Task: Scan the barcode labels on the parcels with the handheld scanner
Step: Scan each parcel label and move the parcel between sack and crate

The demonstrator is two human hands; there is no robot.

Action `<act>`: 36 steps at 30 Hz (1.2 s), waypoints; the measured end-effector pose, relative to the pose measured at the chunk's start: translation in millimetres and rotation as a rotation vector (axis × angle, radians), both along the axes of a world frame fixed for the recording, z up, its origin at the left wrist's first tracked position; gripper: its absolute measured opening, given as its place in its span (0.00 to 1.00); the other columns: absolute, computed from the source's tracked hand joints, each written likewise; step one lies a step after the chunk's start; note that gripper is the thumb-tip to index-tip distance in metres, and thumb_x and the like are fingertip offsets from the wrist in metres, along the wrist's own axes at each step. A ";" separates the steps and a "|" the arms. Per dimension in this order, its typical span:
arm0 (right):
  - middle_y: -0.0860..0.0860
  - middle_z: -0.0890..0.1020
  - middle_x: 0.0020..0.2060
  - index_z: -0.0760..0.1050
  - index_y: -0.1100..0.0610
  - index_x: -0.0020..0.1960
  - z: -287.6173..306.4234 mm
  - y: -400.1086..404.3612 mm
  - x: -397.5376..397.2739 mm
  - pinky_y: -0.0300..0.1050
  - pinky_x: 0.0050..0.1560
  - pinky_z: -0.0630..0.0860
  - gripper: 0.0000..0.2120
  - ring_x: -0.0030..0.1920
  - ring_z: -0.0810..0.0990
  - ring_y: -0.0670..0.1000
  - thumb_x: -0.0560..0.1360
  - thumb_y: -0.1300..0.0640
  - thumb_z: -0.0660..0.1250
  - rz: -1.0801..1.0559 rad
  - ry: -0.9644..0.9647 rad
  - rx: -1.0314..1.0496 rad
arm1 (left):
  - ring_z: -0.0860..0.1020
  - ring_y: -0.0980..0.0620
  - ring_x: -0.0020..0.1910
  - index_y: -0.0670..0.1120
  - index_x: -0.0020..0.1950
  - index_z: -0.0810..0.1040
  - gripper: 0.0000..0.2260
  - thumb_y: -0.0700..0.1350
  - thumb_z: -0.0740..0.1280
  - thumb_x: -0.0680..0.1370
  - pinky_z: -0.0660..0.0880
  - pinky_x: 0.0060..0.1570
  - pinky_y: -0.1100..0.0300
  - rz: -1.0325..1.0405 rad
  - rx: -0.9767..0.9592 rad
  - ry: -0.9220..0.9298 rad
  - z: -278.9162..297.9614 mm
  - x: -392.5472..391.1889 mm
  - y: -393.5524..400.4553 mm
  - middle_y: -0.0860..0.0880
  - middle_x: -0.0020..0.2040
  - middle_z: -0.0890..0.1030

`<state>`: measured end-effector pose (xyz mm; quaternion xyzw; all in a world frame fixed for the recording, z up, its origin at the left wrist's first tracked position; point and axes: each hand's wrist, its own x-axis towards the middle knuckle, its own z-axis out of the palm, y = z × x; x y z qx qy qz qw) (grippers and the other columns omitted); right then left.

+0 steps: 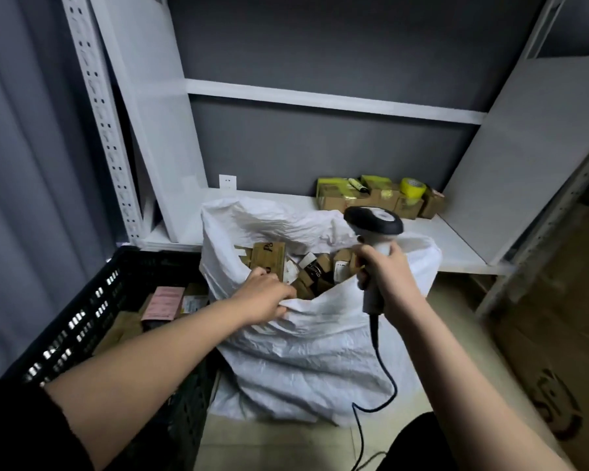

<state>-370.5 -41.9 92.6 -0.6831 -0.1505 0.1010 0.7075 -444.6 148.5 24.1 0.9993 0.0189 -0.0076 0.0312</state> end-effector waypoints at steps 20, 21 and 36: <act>0.50 0.73 0.26 0.69 0.60 0.44 -101.8 189.4 -123.8 0.41 0.25 0.66 0.07 0.22 0.67 0.48 0.77 0.66 0.66 0.775 0.114 -0.142 | 0.78 0.44 0.56 0.43 0.61 0.77 0.15 0.49 0.64 0.78 0.75 0.54 0.55 0.791 -0.315 0.141 -88.6 -201.1 202.3 0.44 0.58 0.80; 0.51 0.73 0.26 0.69 0.61 0.46 -115.3 201.2 -126.5 0.41 0.25 0.67 0.06 0.22 0.68 0.49 0.77 0.66 0.66 0.799 0.122 -0.185 | 0.78 0.43 0.56 0.43 0.62 0.76 0.16 0.50 0.64 0.78 0.75 0.53 0.55 0.768 -0.261 0.242 -102.7 -205.9 208.9 0.42 0.59 0.79; 0.53 0.74 0.29 0.69 0.60 0.52 -217.7 292.2 -120.8 0.39 0.24 0.67 0.07 0.22 0.69 0.46 0.76 0.67 0.64 0.625 0.355 -0.266 | 0.58 0.38 0.74 0.51 0.78 0.37 0.50 0.50 0.73 0.73 0.67 0.65 0.45 0.291 0.206 0.823 -253.6 -165.8 248.4 0.40 0.78 0.49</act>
